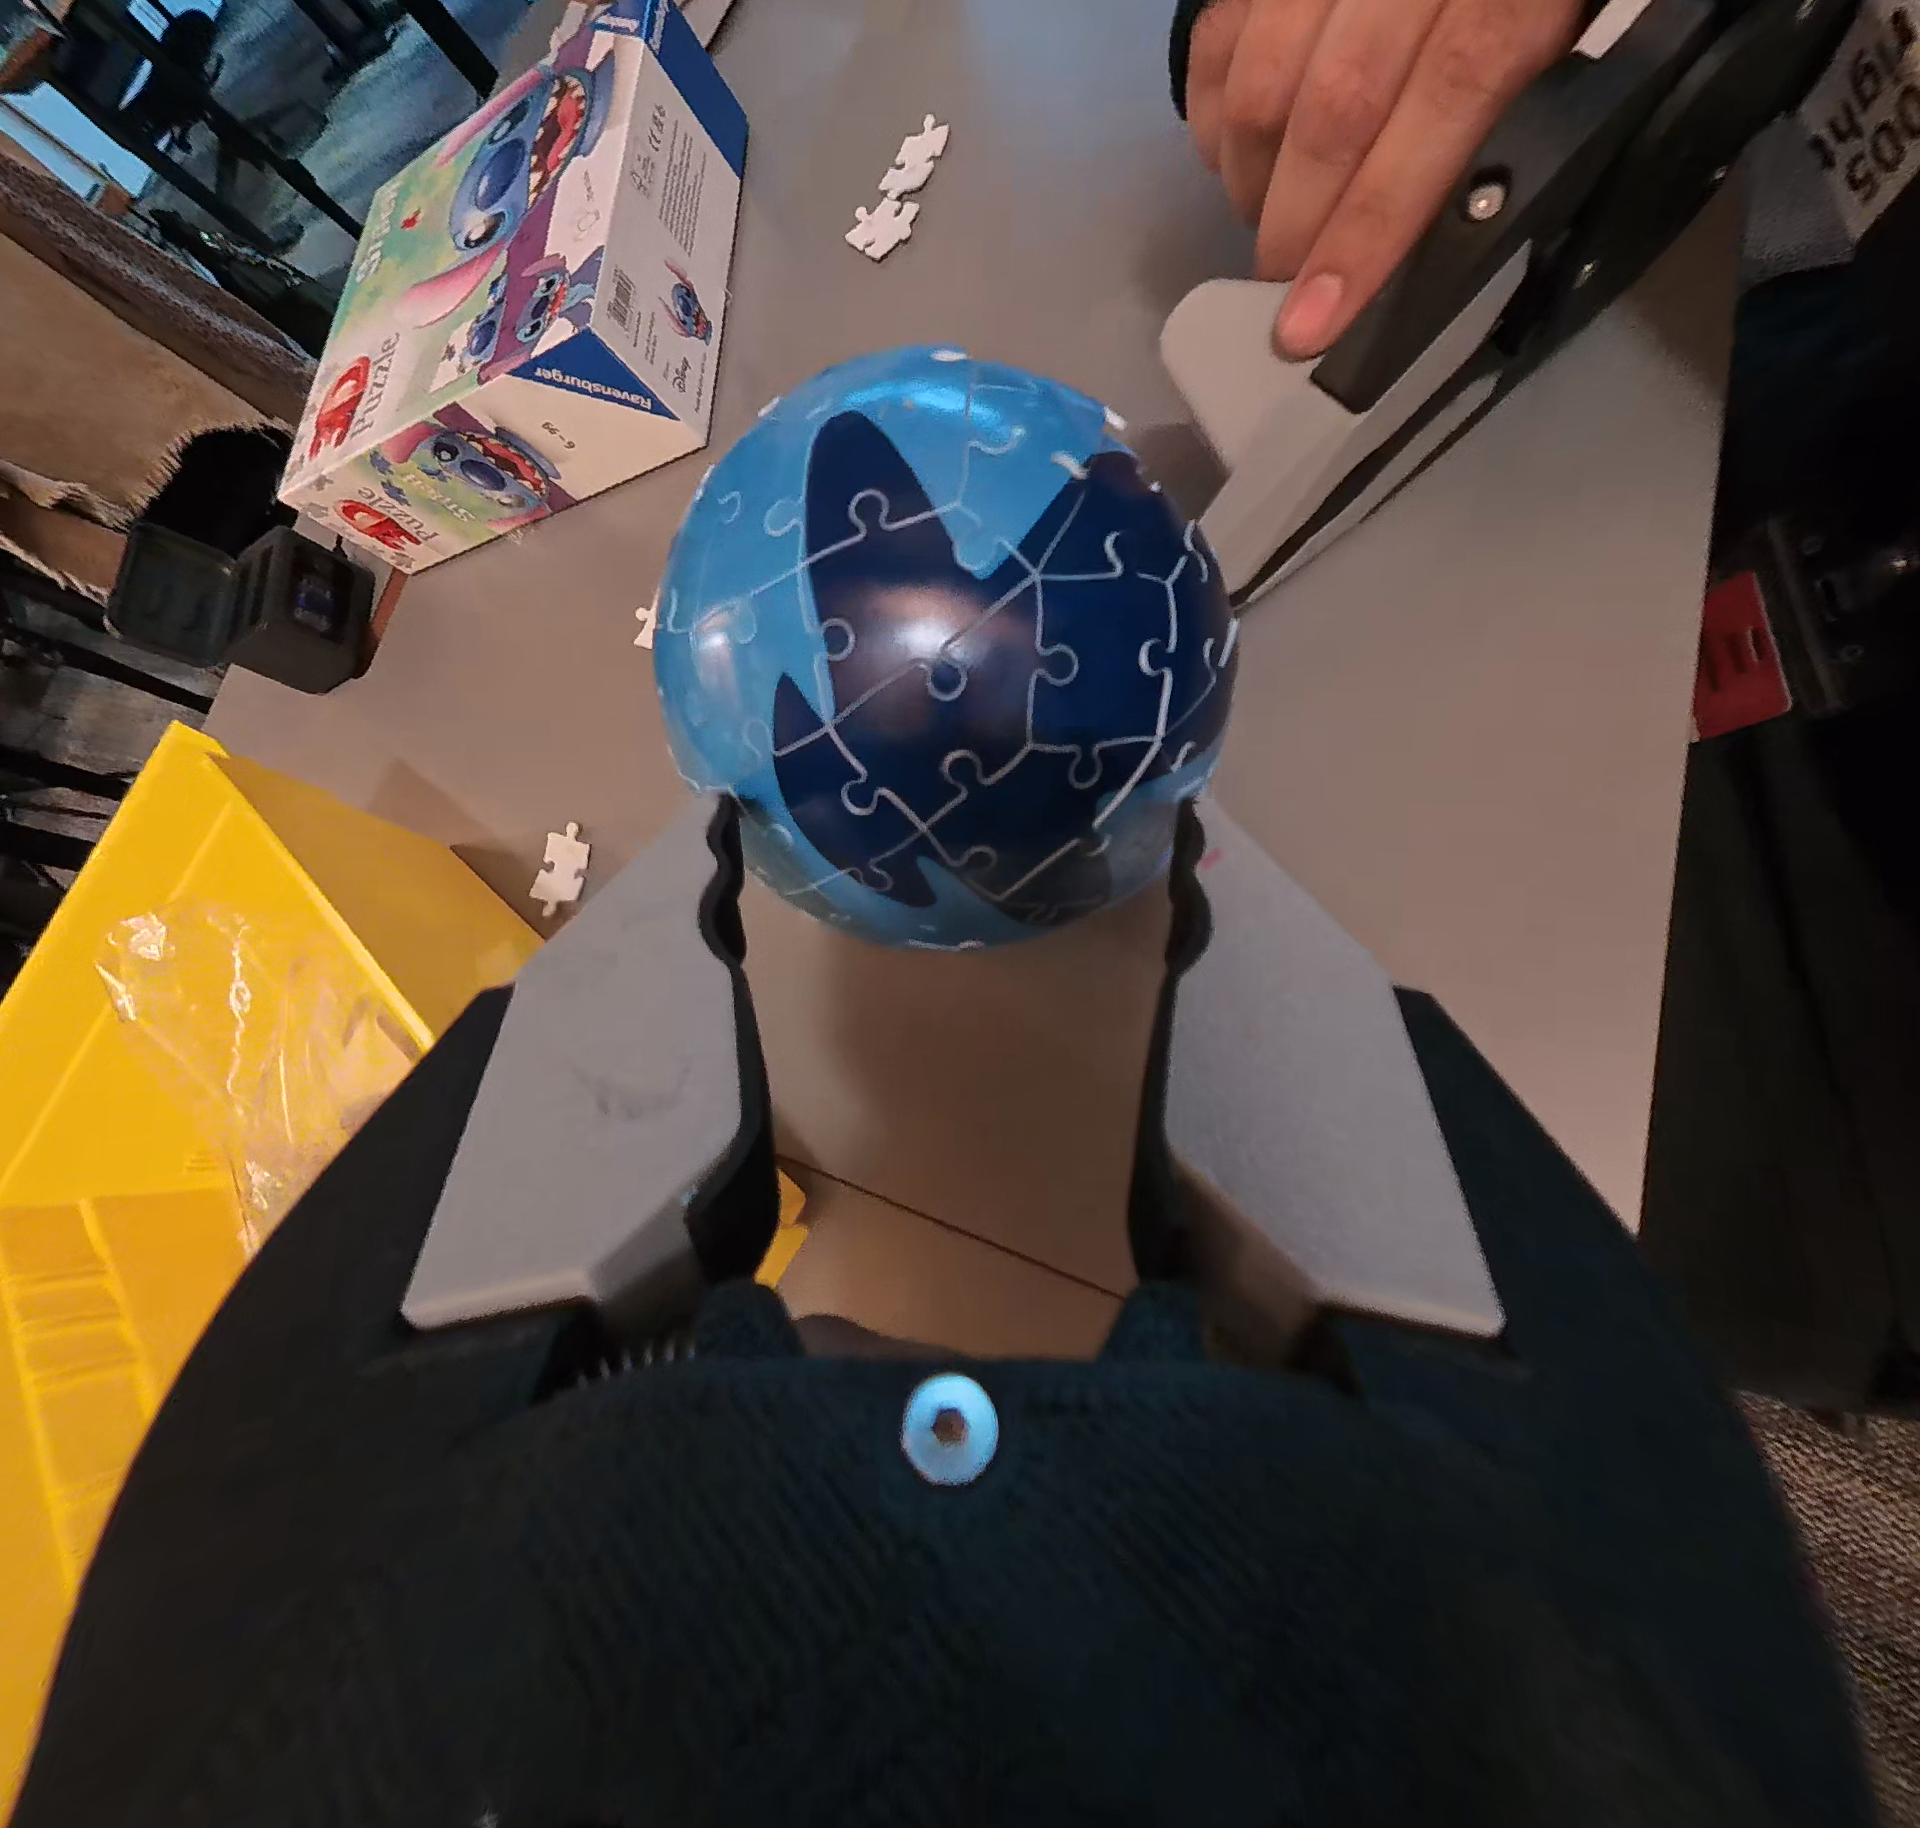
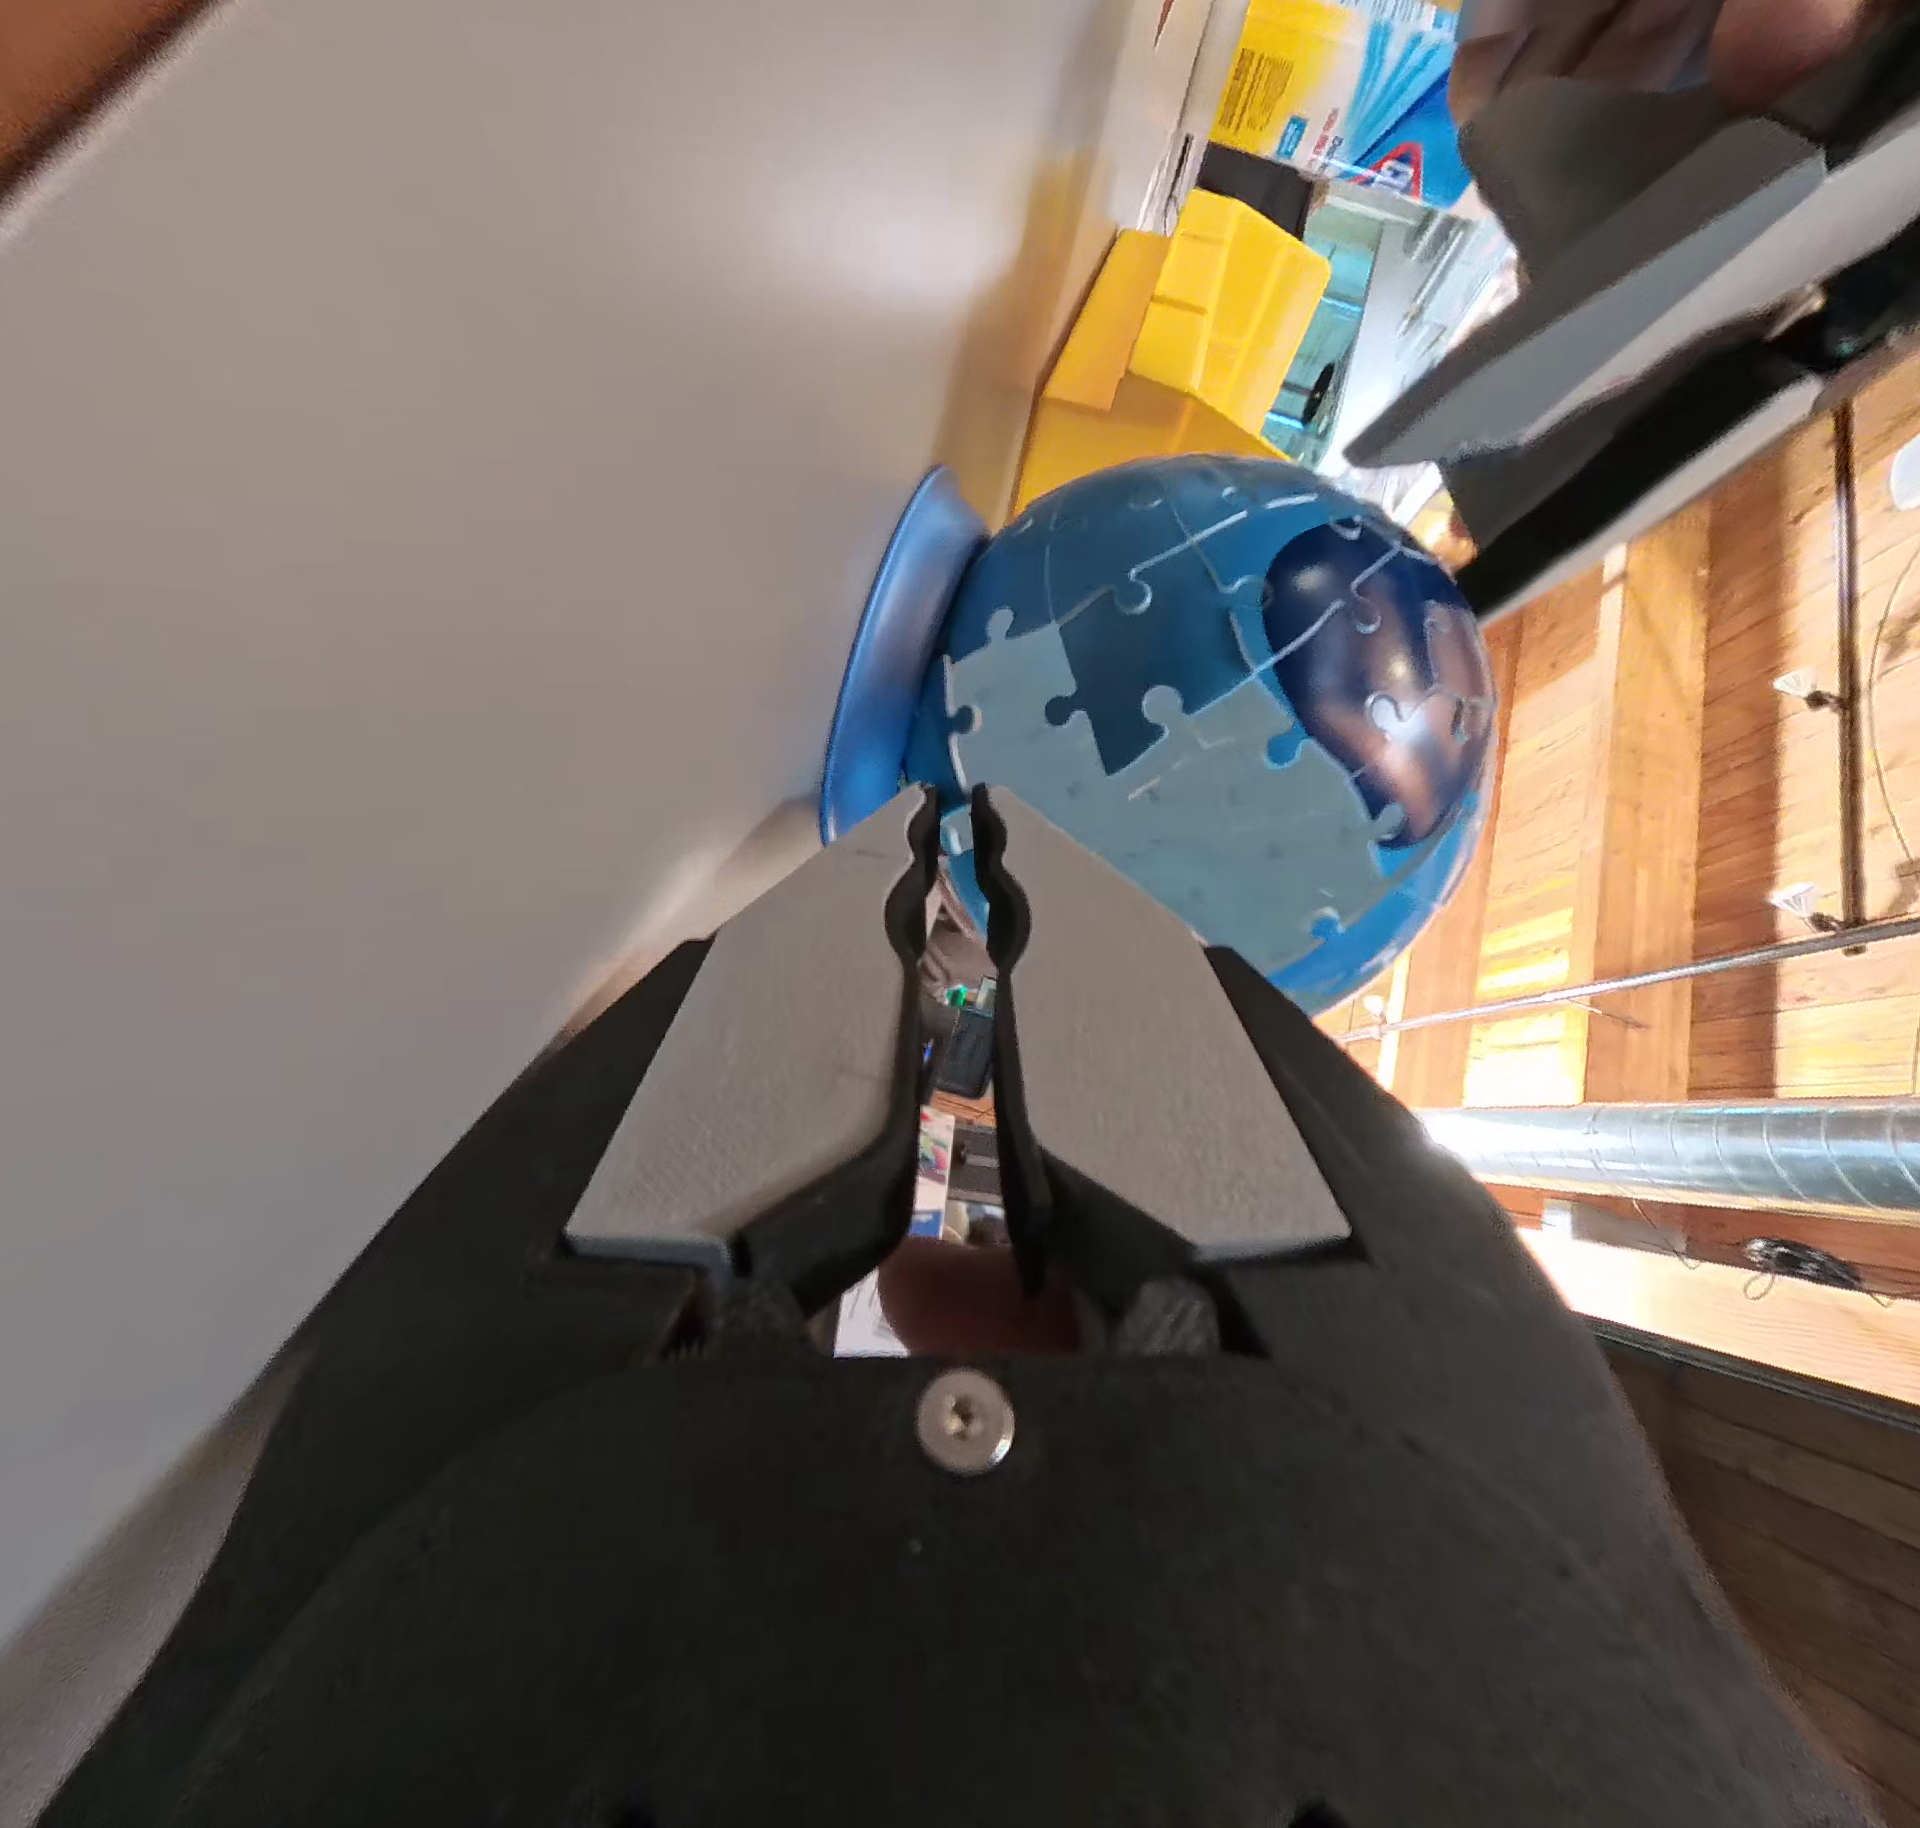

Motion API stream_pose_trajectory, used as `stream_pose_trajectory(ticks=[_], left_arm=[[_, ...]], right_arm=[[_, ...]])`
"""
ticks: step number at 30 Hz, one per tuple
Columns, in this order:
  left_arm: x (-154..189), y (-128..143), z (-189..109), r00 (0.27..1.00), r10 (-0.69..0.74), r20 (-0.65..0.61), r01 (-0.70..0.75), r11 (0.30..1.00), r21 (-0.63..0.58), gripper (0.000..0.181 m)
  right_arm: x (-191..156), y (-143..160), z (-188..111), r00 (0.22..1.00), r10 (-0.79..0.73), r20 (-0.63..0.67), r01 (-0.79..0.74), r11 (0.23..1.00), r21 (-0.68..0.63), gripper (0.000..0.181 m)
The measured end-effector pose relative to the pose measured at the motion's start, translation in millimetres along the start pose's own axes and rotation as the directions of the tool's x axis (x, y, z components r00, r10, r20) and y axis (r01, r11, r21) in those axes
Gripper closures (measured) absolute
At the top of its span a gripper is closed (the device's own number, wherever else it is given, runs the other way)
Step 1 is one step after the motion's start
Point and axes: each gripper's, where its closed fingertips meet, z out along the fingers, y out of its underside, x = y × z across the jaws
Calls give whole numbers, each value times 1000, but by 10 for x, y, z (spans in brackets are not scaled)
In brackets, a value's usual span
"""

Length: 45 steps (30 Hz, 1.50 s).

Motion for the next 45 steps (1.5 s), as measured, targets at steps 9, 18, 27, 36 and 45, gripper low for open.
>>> stream_pose_trajectory(ticks=[9,18,27,36,45], left_arm=[[46,65,-7,999,-35,4,35,999,9,100],[80,134,-37,994,-100,34,99,994,39,98],[191,267,-243,961,-258,100,239,957,165,98],[221,39,-126,972,-229,56,212,954,212,89],[203,167,74,979,-203,2,198,956,216,81]], right_arm=[[10,30,-108,999,-23,-38,23,1000,1,179],[-29,112,-306,998,-19,-62,18,1000,-3,181],[-276,579,-628,997,75,5,-75,994,-77,181],[-466,905,-811,970,195,146,-179,977,-118,177],[-48,706,-611,933,290,215,-284,957,-58,146]])
